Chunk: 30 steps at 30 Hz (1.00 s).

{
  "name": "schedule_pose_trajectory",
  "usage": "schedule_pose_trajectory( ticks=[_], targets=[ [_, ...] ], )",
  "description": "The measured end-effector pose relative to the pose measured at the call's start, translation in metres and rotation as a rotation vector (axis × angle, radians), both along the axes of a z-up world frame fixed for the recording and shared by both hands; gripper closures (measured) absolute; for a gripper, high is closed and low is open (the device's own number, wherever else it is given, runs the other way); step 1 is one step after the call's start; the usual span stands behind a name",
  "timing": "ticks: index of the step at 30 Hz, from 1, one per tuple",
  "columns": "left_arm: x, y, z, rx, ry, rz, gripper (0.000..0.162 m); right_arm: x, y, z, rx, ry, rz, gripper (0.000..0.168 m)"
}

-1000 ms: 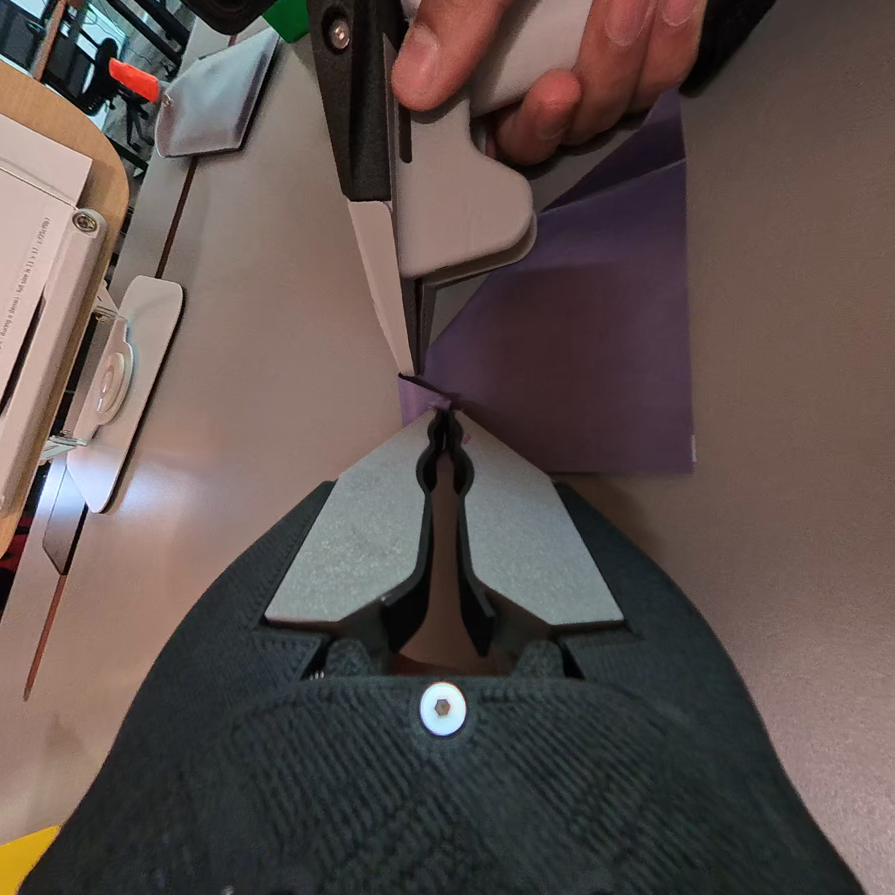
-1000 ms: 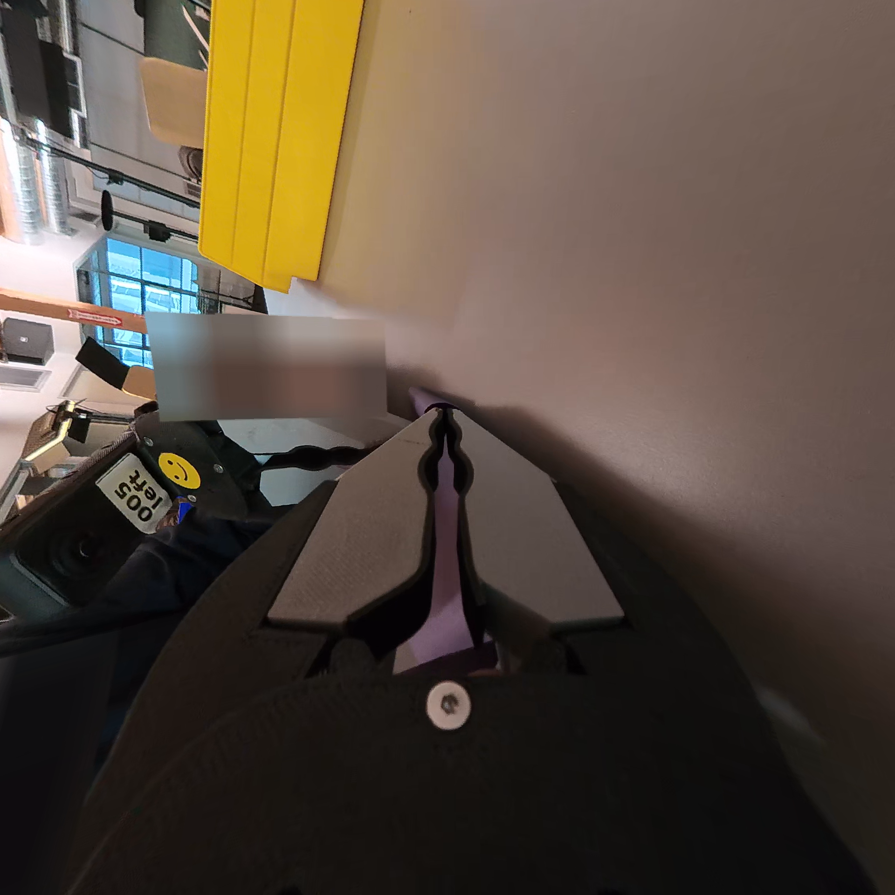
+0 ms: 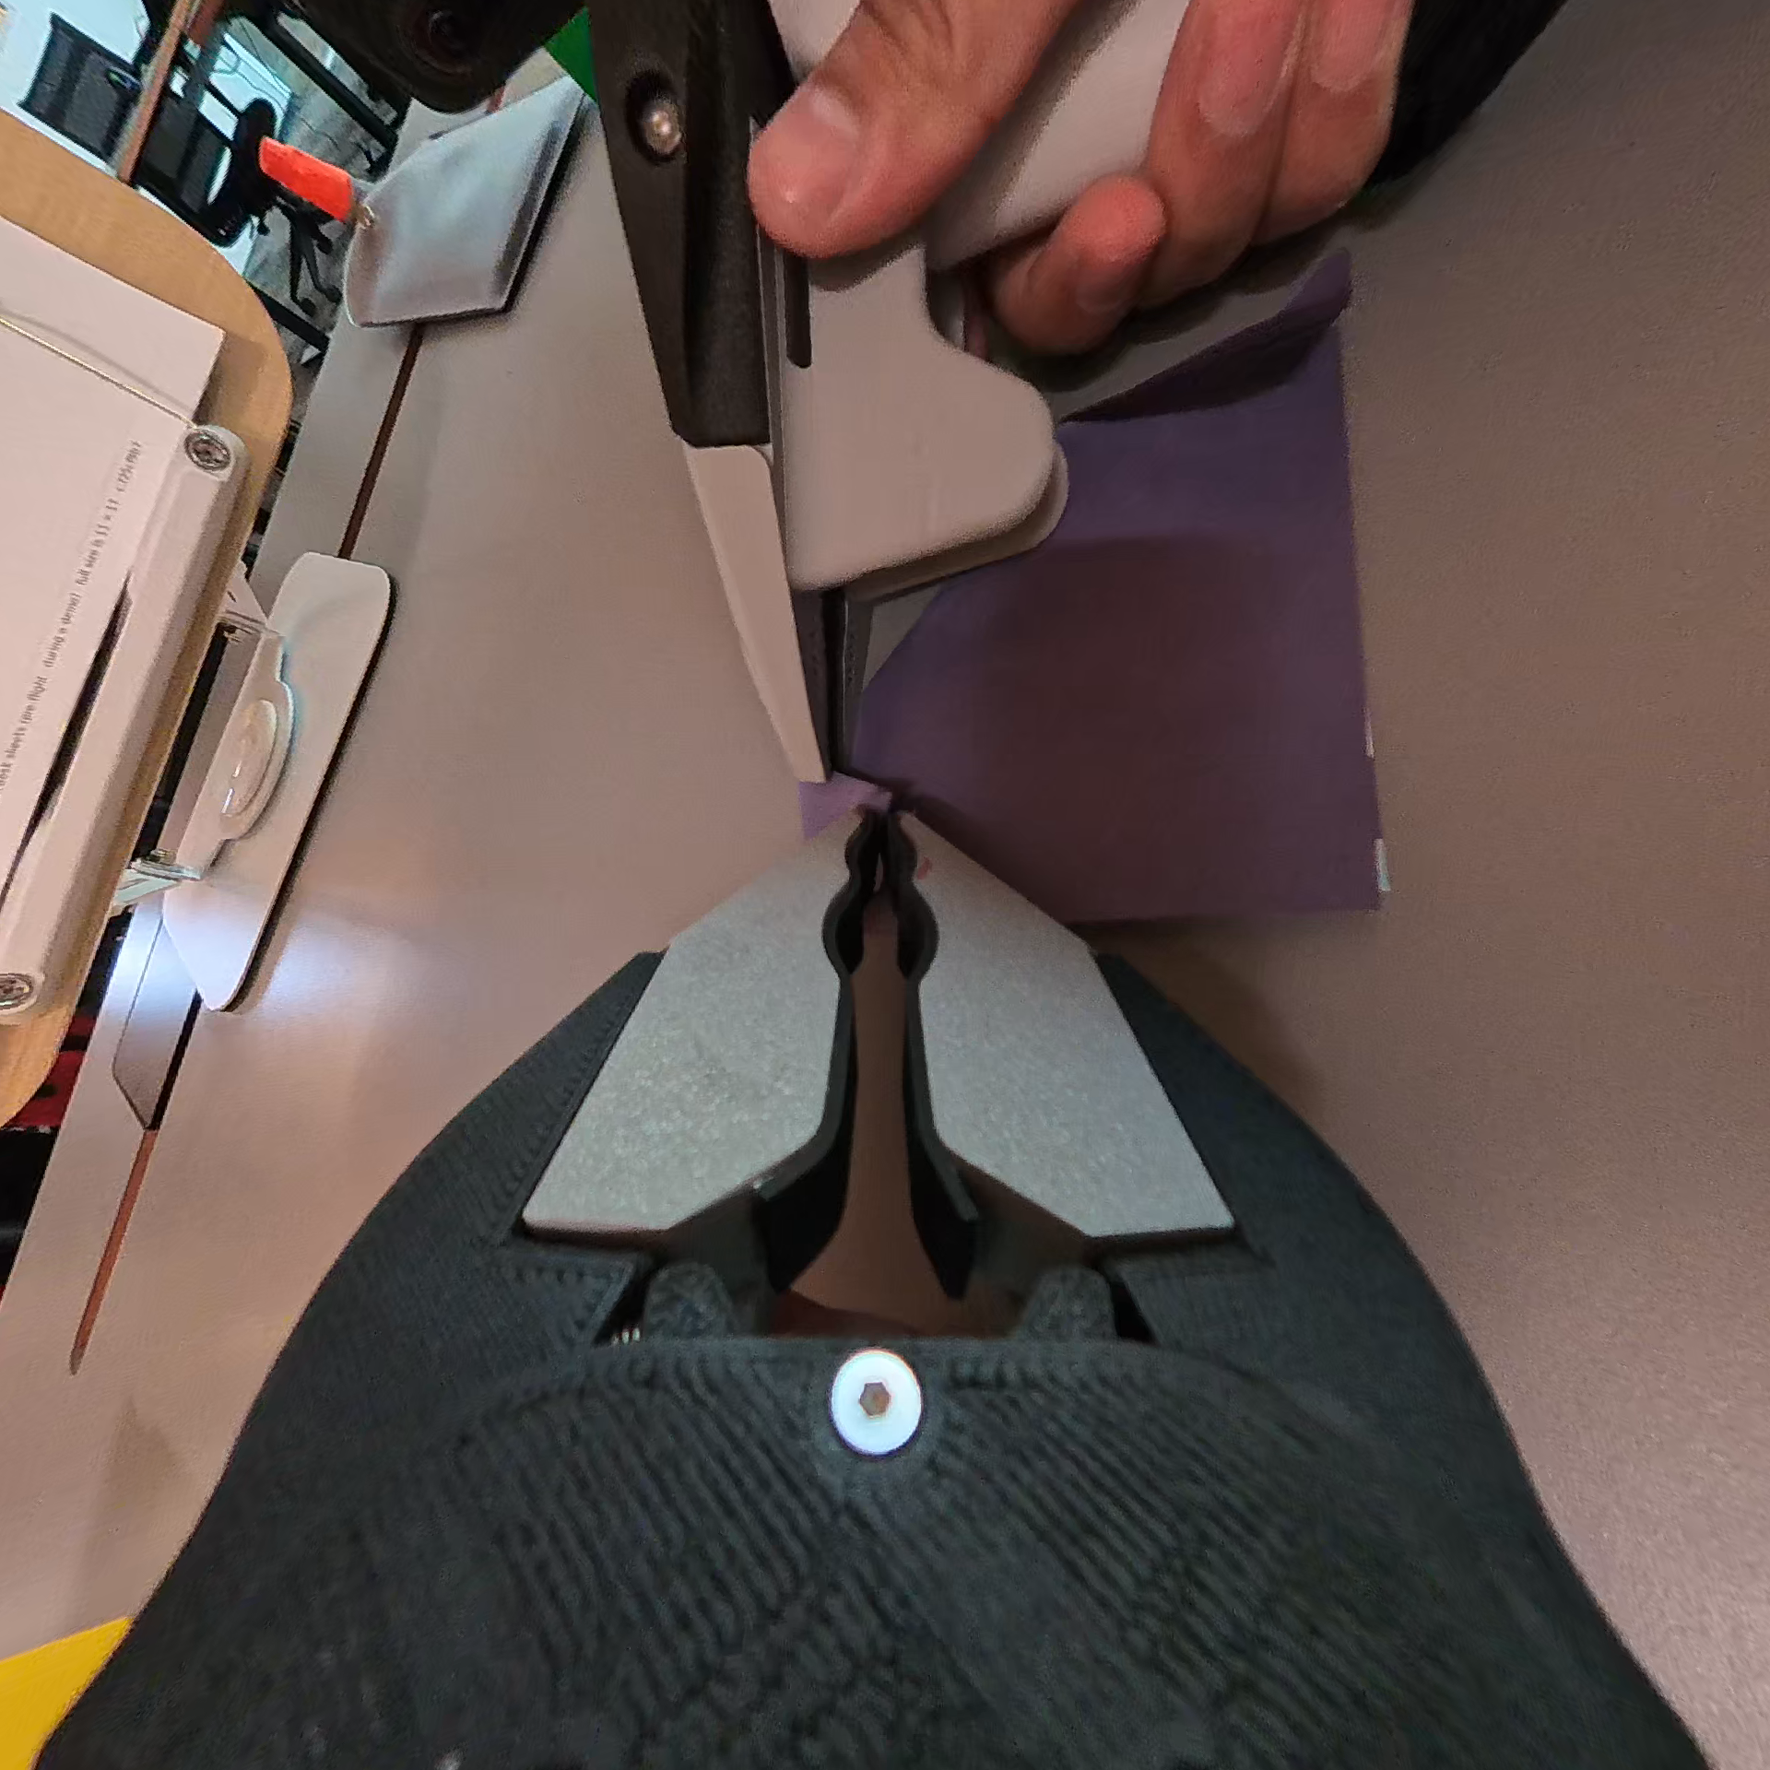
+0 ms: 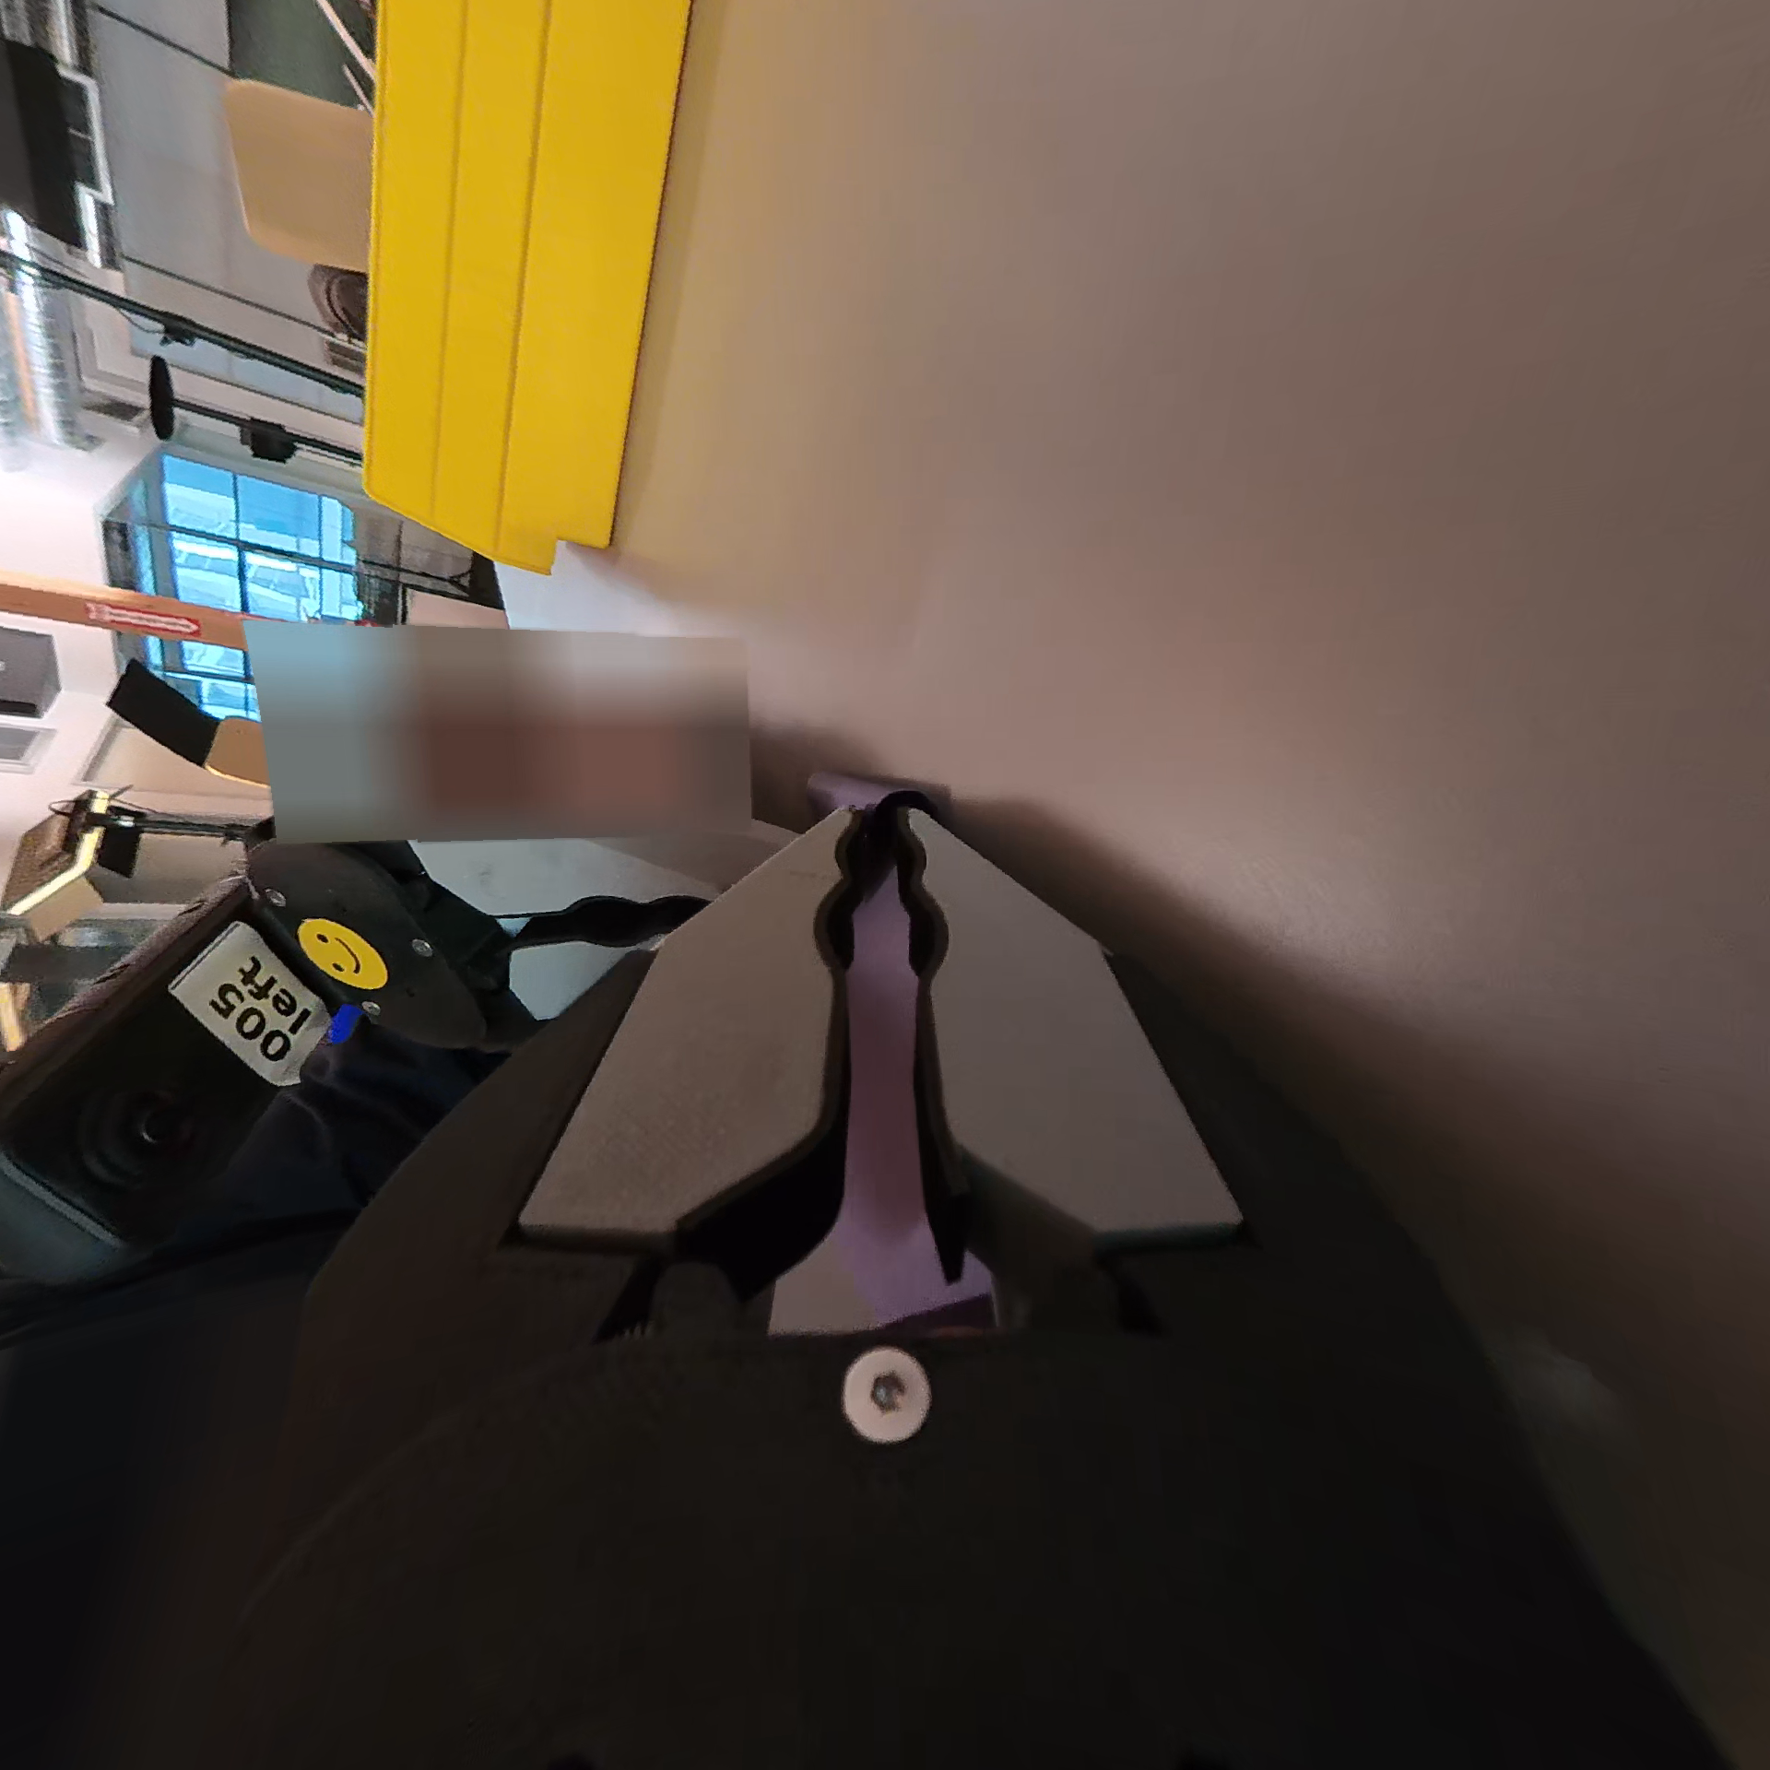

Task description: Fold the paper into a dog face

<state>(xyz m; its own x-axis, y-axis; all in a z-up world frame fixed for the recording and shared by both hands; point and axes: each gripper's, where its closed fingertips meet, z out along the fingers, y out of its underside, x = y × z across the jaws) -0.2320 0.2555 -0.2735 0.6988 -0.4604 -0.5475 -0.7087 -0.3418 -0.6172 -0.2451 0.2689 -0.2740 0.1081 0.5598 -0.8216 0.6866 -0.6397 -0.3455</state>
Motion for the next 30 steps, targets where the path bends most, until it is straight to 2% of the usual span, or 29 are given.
schedule_pose_trajectory(
  ticks=[9,25,27,30],
  targets=[
    [0.003,-0.002,-0.002,-0.018,-0.004,-0.016,0.162,0.002,-0.001,-0.004,0.131,-0.061,0.051,0.168],
    [0.007,-0.002,-0.002,-0.035,-0.025,-0.019,0.162,0.002,-0.003,-0.008,0.648,-0.39,0.289,0.168],
    [0.011,-0.002,0.0,-0.039,-0.053,-0.022,0.156,0.002,-0.003,-0.008,0.701,-0.417,0.308,0.168],
    [0.017,-0.002,0.008,-0.035,-0.15,-0.003,0.158,0.002,-0.003,-0.008,0.729,-0.436,0.322,0.168]
  ],
)
